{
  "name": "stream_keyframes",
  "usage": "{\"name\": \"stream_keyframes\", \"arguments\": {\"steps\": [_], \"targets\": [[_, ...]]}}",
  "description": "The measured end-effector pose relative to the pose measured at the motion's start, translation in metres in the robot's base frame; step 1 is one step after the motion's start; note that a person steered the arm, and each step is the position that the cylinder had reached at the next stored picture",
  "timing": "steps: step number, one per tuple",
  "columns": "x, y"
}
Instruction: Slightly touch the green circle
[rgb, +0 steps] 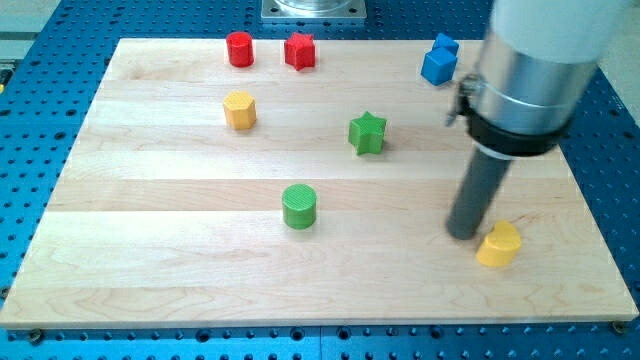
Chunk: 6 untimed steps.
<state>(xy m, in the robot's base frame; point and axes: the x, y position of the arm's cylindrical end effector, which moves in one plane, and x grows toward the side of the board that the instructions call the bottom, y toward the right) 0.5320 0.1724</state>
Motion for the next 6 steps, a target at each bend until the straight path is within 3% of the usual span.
{"name": "stream_keyframes", "arguments": {"steps": [1, 2, 3, 4, 5, 6], "targets": [[0.003, 0.039], [-0.006, 0.018], [-0.061, -0.025], [-0.042, -0.112], [-0.052, -0.175], [-0.058, -0.184]]}}
